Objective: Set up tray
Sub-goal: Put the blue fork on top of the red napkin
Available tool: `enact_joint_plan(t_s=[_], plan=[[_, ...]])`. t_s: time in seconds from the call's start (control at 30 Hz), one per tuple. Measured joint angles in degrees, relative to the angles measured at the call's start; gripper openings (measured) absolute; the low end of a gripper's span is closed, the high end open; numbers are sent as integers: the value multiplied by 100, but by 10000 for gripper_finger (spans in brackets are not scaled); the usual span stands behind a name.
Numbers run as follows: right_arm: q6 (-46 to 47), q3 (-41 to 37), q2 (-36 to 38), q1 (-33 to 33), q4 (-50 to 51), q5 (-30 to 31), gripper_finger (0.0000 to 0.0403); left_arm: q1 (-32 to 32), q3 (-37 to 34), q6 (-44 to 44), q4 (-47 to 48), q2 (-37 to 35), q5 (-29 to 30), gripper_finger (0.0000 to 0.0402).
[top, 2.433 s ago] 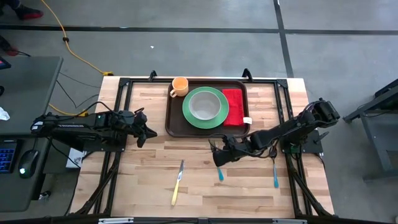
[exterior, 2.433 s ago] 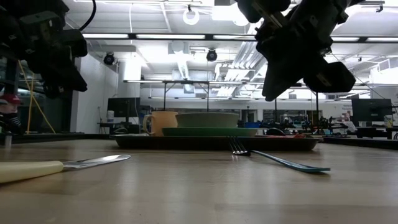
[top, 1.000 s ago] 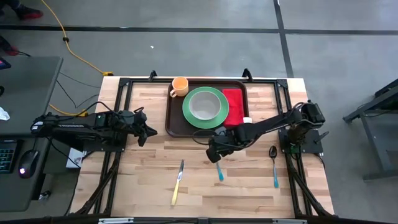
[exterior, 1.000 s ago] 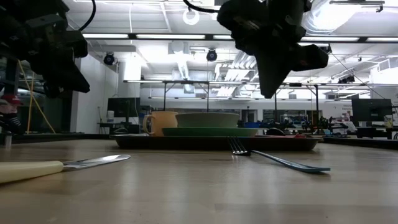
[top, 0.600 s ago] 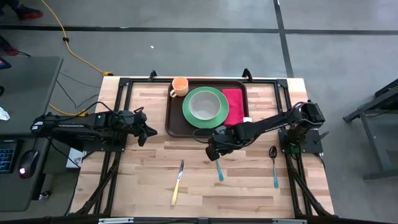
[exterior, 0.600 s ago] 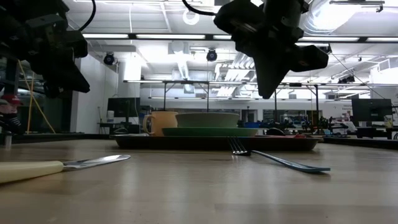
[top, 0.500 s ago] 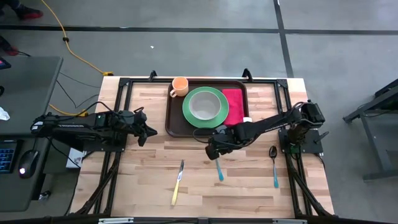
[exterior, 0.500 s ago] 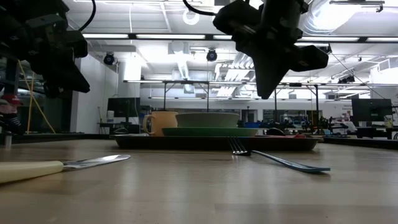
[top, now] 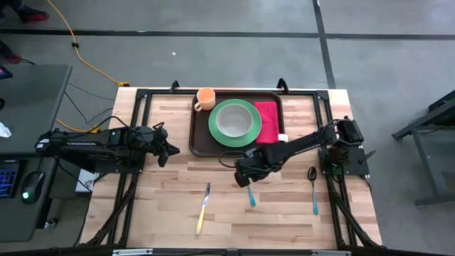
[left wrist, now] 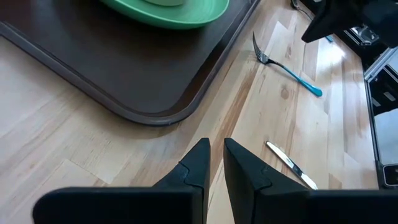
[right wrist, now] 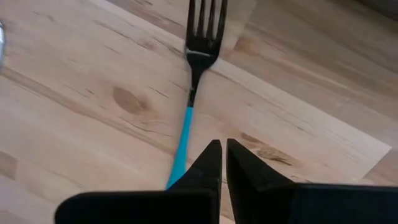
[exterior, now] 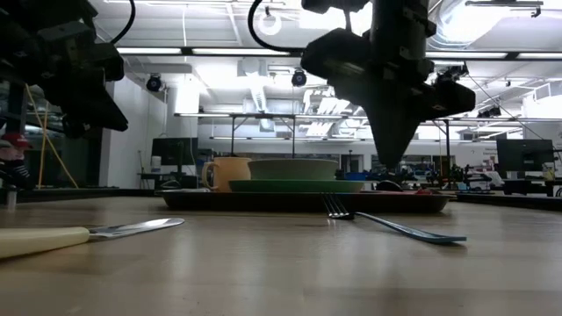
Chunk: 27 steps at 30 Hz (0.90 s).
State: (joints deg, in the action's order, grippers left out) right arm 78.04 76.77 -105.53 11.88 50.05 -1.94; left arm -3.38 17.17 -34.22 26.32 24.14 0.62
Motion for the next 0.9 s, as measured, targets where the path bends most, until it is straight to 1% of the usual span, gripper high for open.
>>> enact_joint_plan(t_s=[0.2,0.53,0.63,0.9], plan=[[-3,0,-8,-1,-192,129,1,0,0,9,-2,0,2,76],[-263,0,-8,-2,-563,138,5,0,0,11,1,0,2,76],[-336,0,-8,-2,-549,138,28,0,0,11,1,0,4,76],[-351,0,-34,-39,-561,217,111,0,0,9,1,0,4,76]])
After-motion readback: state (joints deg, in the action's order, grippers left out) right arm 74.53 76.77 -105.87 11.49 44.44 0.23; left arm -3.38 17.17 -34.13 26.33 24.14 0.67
